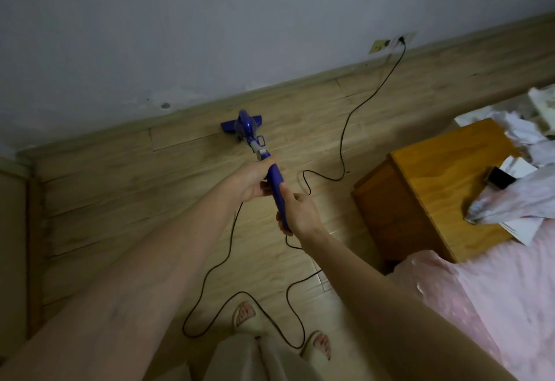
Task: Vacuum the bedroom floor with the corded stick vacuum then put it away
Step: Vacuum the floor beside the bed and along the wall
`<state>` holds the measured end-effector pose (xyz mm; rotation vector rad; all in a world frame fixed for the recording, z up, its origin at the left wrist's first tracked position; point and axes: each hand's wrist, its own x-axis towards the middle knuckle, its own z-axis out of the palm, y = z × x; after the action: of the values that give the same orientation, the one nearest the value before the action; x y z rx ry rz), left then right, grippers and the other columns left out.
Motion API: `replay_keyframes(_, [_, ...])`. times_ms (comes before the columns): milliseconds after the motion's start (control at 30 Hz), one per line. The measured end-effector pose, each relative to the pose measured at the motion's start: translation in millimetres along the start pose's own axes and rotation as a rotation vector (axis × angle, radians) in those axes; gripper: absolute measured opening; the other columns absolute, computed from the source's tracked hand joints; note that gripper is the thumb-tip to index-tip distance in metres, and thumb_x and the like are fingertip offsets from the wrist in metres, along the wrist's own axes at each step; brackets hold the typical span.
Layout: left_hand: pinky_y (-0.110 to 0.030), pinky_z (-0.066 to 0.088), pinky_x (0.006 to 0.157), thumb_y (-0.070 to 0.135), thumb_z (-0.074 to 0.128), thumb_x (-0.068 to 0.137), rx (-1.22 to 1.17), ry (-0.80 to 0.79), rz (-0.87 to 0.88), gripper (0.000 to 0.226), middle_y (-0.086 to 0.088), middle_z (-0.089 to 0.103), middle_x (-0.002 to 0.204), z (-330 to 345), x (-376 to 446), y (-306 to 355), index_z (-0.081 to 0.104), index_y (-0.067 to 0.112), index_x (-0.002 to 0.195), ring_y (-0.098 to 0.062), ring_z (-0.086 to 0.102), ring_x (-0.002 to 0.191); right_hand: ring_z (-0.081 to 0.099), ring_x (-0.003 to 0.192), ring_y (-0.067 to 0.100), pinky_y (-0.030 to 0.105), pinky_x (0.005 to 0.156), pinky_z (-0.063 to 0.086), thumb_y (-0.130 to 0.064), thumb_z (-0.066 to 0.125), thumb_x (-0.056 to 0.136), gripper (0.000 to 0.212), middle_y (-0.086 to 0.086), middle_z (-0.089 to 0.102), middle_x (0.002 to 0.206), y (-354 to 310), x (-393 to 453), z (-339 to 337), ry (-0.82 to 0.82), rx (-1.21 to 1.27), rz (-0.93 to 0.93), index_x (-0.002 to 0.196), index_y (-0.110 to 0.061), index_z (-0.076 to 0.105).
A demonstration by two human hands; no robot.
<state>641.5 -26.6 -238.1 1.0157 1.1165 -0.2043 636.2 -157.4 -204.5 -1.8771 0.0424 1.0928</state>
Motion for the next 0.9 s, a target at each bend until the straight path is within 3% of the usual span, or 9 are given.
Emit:
replay_keyframes(100, [-0.034,0.054,0.064,0.032,0.055,0.096,0.013,-0.022,-0.022,0.036,-0.016,0.065,0.113,8.9,-18.2,-6.3,0.053,0.007,0.122,-0.026,0.065,0.092,0.049,0.054,0.011,0.021,0.048,0.041,-0.047,0.035,0.102,0.042,0.005,0.056,0.071,1.1,-23.8,-11.9,0.019,-0.039,-0.01,0.092,-0.011,0.057])
replay_keyframes(300, [-0.031,0.052,0.052,0.031,0.06,0.093,-0.02,-0.006,-0.014,0.038,-0.014,0.067,0.101,31.2,-63.4,-13.6,0.057,0.006,0.12,-0.022,0.066,0.077,0.054,0.058,0.015,0.026,0.052,0.044,-0.045,0.037,0.102,0.044,0.007,0.059,0.072,-12.2,-71.5,-41.5,0.006,-0.085,-0.007,0.095,-0.006,0.057])
replay_keyframes(467, [-0.032,0.054,0.058,0.031,0.062,0.092,-0.042,-0.019,-0.012,0.037,-0.012,0.067,0.097,40.5,-107.0,-24.7,0.058,0.005,0.118,-0.021,0.066,0.076,0.056,0.058,0.014,0.025,0.054,0.048,-0.042,0.036,0.103,0.039,0.007,0.059,0.072,-21.7,-120.8,-57.2,-0.015,-0.096,-0.003,0.09,-0.009,0.053])
replay_keyframes(600, [-0.033,0.055,0.067,0.038,0.065,0.088,-0.01,0.006,-0.004,0.046,-0.014,0.069,0.106,42.3,-134.9,-42.5,0.057,0.005,0.119,-0.024,0.068,0.087,0.055,0.054,0.015,0.024,0.047,0.048,-0.038,0.036,0.103,0.033,0.009,0.059,0.072,-20.3,-156.6,-52.5,-0.01,-0.017,0.034,0.093,-0.011,0.052])
replay_keyframes(767, [-0.028,0.054,0.066,0.035,0.062,0.09,0.055,-0.045,0.008,0.036,-0.01,0.068,0.086,18.3,-165.0,-55.5,0.064,0.003,0.107,-0.016,0.063,0.064,0.055,0.054,0.015,0.024,0.045,0.046,-0.037,0.034,0.104,0.038,0.009,0.058,0.07,-7.5,-183.7,-18.1,0.006,0.095,0.053,0.098,-0.005,0.052])
replay_keyframes(900, [-0.029,0.054,0.07,0.038,0.064,0.089,0.051,-0.043,0.017,0.043,-0.009,0.069,0.078,-4.9,-165.6,-57.3,0.067,0.0,0.108,-0.016,0.064,0.062,0.055,0.054,0.015,0.022,0.041,0.043,-0.034,0.034,0.104,0.037,0.01,0.058,0.073,-3.7,-187.3,9.6,0.029,0.144,0.017,0.104,-0.004,0.055])
